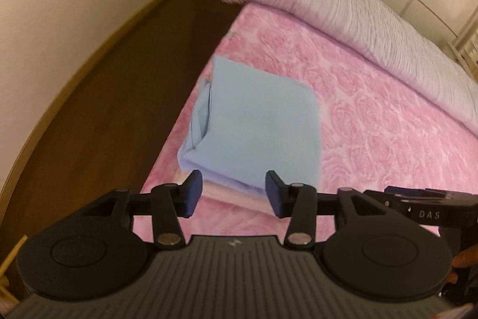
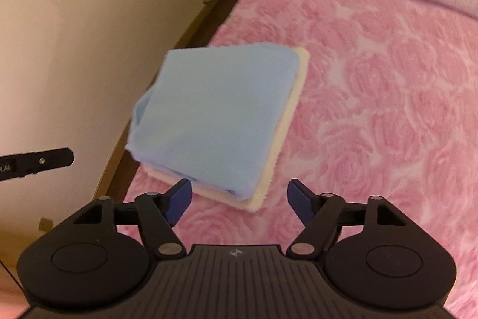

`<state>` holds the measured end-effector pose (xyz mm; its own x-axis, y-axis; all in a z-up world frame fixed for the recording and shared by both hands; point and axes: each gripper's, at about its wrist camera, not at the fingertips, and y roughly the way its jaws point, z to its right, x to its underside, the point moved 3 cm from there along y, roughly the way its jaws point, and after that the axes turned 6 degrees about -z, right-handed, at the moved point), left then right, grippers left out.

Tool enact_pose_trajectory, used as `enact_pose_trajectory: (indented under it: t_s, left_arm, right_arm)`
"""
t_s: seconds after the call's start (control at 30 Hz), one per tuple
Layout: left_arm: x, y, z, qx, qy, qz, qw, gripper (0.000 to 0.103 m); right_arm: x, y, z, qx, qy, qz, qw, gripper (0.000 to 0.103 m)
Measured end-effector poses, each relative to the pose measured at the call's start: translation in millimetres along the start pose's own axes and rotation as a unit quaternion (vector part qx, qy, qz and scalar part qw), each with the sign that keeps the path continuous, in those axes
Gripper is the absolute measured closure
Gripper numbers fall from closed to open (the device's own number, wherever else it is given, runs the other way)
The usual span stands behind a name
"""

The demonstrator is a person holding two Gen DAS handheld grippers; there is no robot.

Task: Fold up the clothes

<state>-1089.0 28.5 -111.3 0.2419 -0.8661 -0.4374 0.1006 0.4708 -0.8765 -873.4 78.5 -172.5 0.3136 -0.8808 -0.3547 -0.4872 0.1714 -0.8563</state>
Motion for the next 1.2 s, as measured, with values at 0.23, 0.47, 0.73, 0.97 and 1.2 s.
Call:
enact_pose_trajectory:
  t_s: [0.23,0.47,0.73,0.97,1.2]
  left_arm:
    - [37.0,-53.1,51.7,-0.020,-0.034,0.034,0.9987,0.047]
    - [59.2,-87.3,108.9,-0.064,-0.050,0.068,0.9944,0.029]
    - [88.9,-104.0,173.1,-0.123,-0.080,0.083,0.9858,0.010]
    - [110.0,-112.7,218.3,-0.173,-0.109,0.104,0.9733,0.002]
    - [126.5,-113.1,242.0,-0.200,-0.158,0.109,0.9610,0.001]
  right_arm:
    - [11.1,-54.9,6.2,-0.020,-0.053,0.016,0.998,0.014]
    - [18.5,-98.0,24.7,-0.018,-0.106,0.019,0.994,0.014]
    - [26.0,-129.2,51.8,-0.013,-0.157,0.011,0.987,0.014]
    - [34.5,-154.0,85.5,-0.016,-0.195,0.017,0.980,0.014]
    - [39.5,-167.0,102.8,-0.012,-0.225,0.024,0.974,0.014]
